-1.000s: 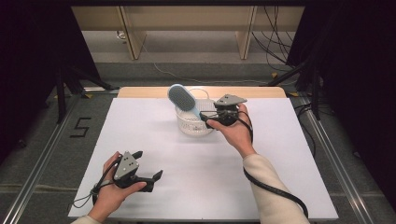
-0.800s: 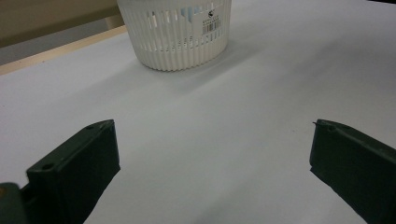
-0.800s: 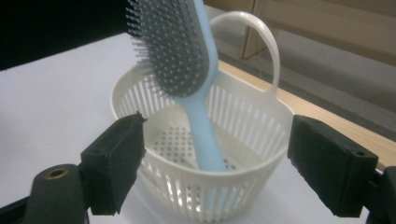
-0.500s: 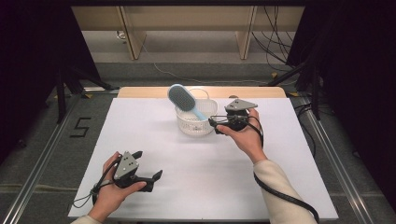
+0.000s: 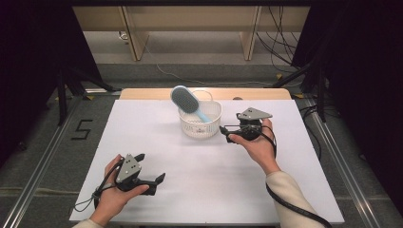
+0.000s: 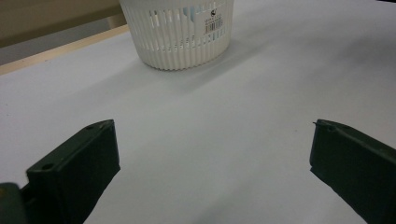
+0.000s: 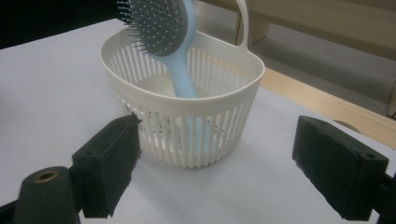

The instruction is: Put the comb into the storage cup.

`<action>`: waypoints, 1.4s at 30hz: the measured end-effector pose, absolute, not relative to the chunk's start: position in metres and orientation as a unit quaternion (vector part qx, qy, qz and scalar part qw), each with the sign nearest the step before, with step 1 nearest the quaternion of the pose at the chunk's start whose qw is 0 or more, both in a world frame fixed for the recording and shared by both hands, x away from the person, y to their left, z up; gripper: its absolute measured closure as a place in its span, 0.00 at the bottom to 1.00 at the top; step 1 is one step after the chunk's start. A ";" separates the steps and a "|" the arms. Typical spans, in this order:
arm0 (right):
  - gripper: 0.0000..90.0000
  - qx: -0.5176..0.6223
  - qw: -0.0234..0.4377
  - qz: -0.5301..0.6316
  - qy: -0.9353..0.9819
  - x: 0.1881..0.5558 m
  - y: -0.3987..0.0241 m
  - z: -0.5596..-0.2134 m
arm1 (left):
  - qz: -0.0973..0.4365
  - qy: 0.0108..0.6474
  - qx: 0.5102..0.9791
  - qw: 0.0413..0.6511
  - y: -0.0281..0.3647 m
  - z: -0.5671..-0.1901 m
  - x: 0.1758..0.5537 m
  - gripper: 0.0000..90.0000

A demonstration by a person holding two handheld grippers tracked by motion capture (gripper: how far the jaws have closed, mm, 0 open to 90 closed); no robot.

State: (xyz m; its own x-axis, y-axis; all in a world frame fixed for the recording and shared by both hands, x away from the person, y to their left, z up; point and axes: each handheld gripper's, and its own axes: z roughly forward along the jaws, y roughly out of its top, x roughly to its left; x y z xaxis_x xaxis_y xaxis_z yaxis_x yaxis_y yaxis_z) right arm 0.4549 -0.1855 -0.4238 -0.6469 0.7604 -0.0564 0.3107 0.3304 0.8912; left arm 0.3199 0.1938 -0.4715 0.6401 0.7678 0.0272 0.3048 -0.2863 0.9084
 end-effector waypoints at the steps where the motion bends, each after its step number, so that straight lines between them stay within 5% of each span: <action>1: 0.18 0.344 0.241 0.465 0.779 0.454 -0.186 -0.424 | 0.239 0.350 0.765 0.484 0.194 -0.472 0.320 0.01; 42: 0.16 0.367 0.234 0.466 0.770 0.408 -0.240 -0.433 | 0.244 0.349 0.766 0.482 0.194 -0.471 0.320 0.01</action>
State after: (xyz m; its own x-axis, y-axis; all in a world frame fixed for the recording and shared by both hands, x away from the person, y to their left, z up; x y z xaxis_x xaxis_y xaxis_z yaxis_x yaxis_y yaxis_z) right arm 0.4083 -0.2402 -0.4328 -0.6208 0.7838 -0.0170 0.3480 0.2949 0.8899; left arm 0.3195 0.1943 -0.4708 0.6375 0.7695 0.0376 0.2988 -0.2919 0.9086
